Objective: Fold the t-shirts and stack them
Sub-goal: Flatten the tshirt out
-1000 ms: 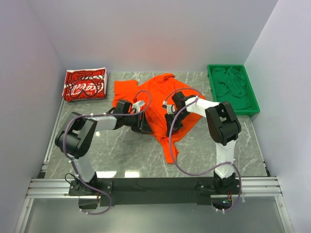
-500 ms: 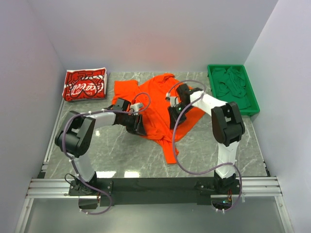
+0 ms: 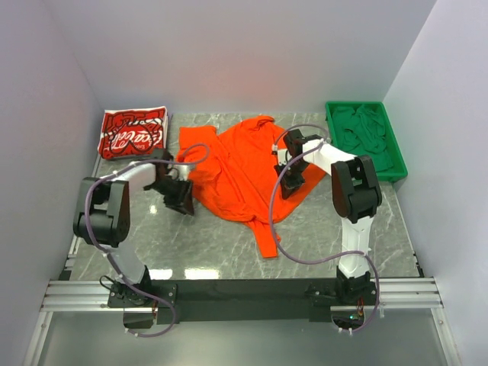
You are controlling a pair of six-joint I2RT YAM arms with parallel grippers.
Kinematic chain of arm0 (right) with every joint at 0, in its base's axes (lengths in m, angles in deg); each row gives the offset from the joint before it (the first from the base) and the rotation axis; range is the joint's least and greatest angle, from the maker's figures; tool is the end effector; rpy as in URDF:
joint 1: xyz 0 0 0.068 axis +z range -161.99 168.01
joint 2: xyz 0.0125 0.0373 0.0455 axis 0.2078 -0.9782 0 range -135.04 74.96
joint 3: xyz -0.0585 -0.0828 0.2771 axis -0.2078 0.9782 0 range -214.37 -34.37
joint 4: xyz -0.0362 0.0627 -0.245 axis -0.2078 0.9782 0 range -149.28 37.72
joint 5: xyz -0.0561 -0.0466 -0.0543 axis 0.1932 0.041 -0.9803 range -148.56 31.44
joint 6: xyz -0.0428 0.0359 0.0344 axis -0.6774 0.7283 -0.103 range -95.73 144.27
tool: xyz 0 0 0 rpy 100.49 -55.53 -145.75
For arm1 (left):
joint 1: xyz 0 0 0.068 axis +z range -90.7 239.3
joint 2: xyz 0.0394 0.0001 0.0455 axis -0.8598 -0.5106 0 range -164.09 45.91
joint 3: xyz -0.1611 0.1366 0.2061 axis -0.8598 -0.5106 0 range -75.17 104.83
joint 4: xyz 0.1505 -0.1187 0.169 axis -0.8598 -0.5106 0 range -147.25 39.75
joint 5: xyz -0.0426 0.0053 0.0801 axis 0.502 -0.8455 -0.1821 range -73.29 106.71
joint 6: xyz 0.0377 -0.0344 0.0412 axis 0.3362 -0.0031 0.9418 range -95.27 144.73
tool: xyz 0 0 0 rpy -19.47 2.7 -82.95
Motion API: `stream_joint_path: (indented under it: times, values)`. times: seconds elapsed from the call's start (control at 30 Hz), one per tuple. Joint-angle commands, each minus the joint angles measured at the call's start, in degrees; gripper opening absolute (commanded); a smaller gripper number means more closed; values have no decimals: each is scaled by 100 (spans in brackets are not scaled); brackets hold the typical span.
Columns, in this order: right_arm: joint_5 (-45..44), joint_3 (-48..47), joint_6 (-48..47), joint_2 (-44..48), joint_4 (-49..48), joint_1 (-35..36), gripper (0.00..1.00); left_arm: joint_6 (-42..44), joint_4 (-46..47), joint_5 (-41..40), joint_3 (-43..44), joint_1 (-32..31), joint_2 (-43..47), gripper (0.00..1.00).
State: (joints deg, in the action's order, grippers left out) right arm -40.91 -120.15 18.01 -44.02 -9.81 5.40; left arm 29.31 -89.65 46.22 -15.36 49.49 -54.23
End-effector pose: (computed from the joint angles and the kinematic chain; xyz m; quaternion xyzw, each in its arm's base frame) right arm 0.3839 0.1366 0.1618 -0.2117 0.9632 0.1585 0.0480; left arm 0.3036 -0.0782 0.1703 0.1431 0.9527 -0.2574 0.0749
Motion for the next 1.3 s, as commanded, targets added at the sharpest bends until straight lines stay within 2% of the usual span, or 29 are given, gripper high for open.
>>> stream_joint_path:
  times: [0.0, 0.1, 0.13, 0.2, 0.23, 0.33, 0.43, 0.6, 0.8, 1.1, 1.27]
  values:
    - [-421, 201, -86, 6, 282, 37, 15, 982, -674, 812, 180, 426, 441, 47]
    - [-237, 263, -42, -11, 256, 37, 14, 818, 96, 1668, -143, 234, 1284, 46]
    - [-210, 255, 10, -29, 247, 28, 14, 503, 778, 1689, -241, -97, 1443, 44]
    - [-148, 176, 63, -90, 300, 37, 13, 159, 1370, 1541, -425, -529, 1655, 42]
    - [-104, 158, 99, -108, 317, 37, 13, -121, 1643, 1470, -453, -923, 1638, 41]
    - [-139, 53, 134, -161, 361, 28, 12, -414, 2234, 1102, -374, -1461, 1235, 38]
    - [-148, -79, 178, -205, 449, 28, 11, -695, 2384, 768, -163, -1734, 699, 37]
    - [-174, -439, 266, -407, 730, 10, 11, -520, 1982, 389, 82, -1955, 39, 37]
    - [-341, -598, 248, -521, 994, 10, 10, 402, 1049, -306, 31, -1911, -243, 34]
    - [-201, -247, 152, -319, 1258, 45, 10, 2158, -577, -798, -145, -910, 205, 31]
    - [263, 384, 55, 110, 1231, 457, 11, 3021, -1254, -1018, -242, -330, 293, 31]
